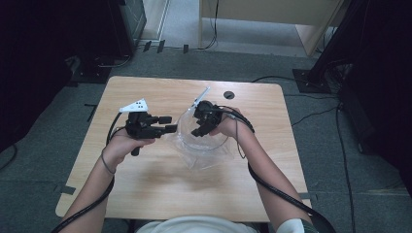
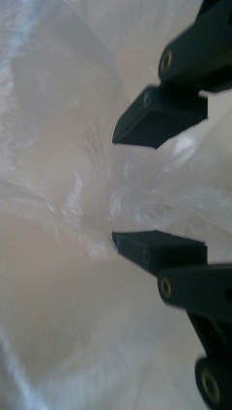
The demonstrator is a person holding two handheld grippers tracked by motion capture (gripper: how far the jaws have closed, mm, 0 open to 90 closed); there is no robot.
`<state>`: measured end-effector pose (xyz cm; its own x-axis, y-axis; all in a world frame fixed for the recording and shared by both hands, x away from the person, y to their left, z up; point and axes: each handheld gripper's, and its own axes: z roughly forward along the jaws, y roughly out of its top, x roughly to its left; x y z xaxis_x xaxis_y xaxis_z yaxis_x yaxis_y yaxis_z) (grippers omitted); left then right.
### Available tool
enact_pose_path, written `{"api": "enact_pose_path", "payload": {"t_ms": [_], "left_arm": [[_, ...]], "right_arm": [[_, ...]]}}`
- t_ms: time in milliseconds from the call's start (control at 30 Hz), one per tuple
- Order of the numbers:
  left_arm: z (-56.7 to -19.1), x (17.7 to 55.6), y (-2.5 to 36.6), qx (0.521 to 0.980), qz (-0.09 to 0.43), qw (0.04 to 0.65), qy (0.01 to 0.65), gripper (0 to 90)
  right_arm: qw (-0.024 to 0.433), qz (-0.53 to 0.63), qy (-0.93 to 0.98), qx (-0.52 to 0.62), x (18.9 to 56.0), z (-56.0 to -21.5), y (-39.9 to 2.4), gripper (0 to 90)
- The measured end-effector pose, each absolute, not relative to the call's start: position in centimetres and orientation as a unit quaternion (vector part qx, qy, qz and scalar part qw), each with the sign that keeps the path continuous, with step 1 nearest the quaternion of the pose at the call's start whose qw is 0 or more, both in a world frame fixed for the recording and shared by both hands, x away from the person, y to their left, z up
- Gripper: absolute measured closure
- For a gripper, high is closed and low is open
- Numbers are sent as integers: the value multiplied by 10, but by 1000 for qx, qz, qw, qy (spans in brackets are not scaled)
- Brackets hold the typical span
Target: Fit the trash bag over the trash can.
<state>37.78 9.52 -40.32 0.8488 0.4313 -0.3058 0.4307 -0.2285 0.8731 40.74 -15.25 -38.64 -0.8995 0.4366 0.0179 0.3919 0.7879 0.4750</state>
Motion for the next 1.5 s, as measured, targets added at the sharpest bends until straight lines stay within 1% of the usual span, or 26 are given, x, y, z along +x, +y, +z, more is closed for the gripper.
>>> {"api": "enact_pose_path", "payload": {"t_ms": [67,100,167,300,400,433,500,567,667,800,867,1033,1433,1500], "left_arm": [[-404,377,95,784,-2,558,274,472],[-404,377,95,785,-1,557,272,471],[-404,376,95,786,3,555,272,466],[-404,376,95,785,2,556,273,459],[-406,377,95,784,-2,558,273,452],[-406,377,95,782,-3,559,276,450],[-406,377,95,782,-1,559,277,450],[-406,377,95,782,-1,558,277,451],[-406,376,95,783,0,558,274,452],[-406,376,95,782,2,560,273,453],[-406,376,95,782,2,560,274,454],[-407,376,95,784,3,557,273,458],[-408,378,95,784,7,556,275,459],[-408,377,94,786,7,555,274,458]], "right_arm": [[57,232,948,211,410,-390,-149,399],[55,228,949,212,410,-390,-149,392],[51,232,949,206,412,-388,-149,339],[32,249,947,202,410,-379,-154,310],[22,271,944,185,405,-370,-158,321],[18,277,942,186,403,-367,-158,342],[9,286,938,196,401,-361,-156,420],[1,288,936,203,402,-359,-151,469],[9,281,936,210,407,-363,-142,496],[-4,286,933,218,413,-375,-133,496],[-10,290,931,221,416,-382,-130,480],[-11,267,935,232,421,-399,-127,393],[-13,259,939,225,424,-411,-127,380],[-8,254,941,224,423,-410,-126,380]]}}
